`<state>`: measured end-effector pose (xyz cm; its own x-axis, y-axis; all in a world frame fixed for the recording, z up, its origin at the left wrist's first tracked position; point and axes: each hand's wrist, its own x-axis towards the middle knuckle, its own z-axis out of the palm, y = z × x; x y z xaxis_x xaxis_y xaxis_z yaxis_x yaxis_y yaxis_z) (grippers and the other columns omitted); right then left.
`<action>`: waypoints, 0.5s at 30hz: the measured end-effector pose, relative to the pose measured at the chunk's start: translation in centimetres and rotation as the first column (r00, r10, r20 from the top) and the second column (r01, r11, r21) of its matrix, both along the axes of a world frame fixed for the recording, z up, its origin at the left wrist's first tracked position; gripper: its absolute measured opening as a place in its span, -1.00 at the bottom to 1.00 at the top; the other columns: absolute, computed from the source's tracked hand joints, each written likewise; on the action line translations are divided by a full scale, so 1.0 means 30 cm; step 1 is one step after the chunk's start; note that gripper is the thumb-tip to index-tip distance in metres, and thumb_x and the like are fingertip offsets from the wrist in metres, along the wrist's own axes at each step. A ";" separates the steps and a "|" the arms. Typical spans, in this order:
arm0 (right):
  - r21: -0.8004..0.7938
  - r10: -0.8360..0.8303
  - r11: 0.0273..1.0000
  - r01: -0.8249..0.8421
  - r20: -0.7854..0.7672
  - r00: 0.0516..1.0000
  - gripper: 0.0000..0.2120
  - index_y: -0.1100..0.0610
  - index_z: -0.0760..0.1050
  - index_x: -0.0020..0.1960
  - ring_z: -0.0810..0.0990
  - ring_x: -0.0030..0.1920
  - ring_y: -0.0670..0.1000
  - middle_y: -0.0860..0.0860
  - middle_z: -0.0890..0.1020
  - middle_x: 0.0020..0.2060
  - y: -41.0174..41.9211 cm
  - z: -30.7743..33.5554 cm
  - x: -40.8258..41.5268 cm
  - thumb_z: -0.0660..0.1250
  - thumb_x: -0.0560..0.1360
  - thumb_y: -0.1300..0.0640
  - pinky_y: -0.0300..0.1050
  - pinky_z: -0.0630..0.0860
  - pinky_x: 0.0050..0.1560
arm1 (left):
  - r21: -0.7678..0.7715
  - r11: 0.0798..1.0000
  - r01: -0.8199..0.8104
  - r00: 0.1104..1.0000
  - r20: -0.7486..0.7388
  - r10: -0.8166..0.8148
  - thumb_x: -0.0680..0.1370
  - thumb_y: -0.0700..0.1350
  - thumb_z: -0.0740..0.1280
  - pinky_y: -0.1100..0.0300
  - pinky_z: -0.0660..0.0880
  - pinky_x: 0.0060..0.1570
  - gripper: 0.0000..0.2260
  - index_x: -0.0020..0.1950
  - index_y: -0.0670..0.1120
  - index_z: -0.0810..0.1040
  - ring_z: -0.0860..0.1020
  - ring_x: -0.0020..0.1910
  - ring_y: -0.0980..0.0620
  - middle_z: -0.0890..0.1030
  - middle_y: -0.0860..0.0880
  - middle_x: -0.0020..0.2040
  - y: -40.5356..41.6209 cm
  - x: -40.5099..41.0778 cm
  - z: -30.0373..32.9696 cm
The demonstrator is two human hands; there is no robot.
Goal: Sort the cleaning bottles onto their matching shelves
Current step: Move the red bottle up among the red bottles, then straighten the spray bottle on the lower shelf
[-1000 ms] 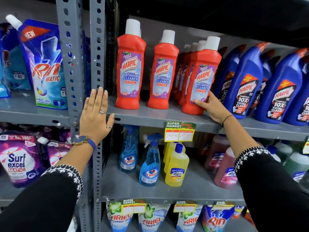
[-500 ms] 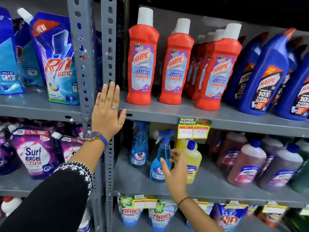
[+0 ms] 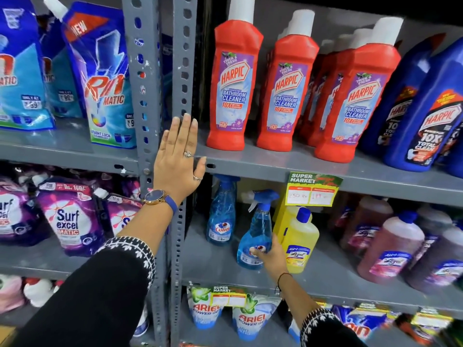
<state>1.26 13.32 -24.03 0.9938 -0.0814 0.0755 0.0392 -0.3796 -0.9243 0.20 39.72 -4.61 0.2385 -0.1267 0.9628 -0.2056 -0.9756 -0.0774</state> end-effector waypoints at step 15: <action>-0.046 0.175 0.984 -0.175 -0.001 0.985 -0.55 0.06 0.40 0.11 0.56 0.06 -0.02 -0.01 0.57 0.01 0.275 0.023 -0.045 0.52 0.33 0.22 -0.29 0.52 0.01 | -0.014 1.000 0.019 1.000 -0.004 -0.020 0.54 -0.06 0.15 0.10 -0.11 0.49 -0.42 0.50 -0.24 0.10 -0.08 0.53 -0.02 0.21 -0.24 0.48 0.000 -0.008 0.003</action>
<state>-0.08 21.56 -23.33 0.9922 0.0973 0.0780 0.1113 -0.4086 -0.9059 -0.04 39.71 -4.52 0.2402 -0.1177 0.9636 -0.2249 -0.9724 -0.0627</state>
